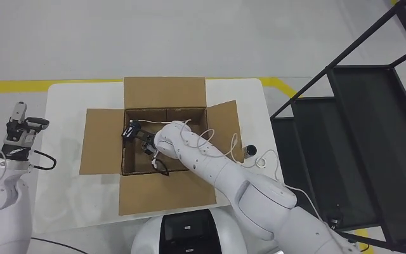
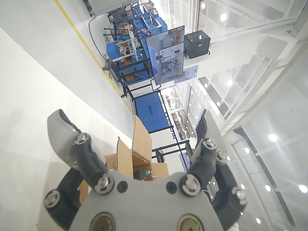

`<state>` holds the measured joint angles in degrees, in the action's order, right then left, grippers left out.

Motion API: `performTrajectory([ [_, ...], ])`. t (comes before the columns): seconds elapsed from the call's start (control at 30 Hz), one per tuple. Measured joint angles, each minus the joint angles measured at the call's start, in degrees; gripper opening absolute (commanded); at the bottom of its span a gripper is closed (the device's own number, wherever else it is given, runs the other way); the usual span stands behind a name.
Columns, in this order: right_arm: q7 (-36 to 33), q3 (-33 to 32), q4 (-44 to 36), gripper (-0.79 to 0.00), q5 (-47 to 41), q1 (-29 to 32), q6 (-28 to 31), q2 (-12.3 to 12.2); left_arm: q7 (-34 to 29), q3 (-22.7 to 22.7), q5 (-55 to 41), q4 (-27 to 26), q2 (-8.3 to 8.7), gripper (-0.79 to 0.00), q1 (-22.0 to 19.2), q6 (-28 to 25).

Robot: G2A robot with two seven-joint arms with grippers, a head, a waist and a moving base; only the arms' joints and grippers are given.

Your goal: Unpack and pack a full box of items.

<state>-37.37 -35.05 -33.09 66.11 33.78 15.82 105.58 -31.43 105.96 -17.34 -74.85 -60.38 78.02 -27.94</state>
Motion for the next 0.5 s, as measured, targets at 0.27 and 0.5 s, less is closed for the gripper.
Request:
performTrajectory([
  [0.27, -6.1, -3.9, -10.4, -0.785, 1.5, 2.9, -0.3, -3.1, 0.0, 0.0, 0.0, 0.0, 0.0, 0.0, 0.0, 0.0],
  [0.5, -13.0, -9.6, -25.7, -0.785, 4.5, 10.6, 1.4, -7.3, 0.0, 0.0, 0.0, 0.0, 0.0, 0.0, 0.0, 0.0],
])
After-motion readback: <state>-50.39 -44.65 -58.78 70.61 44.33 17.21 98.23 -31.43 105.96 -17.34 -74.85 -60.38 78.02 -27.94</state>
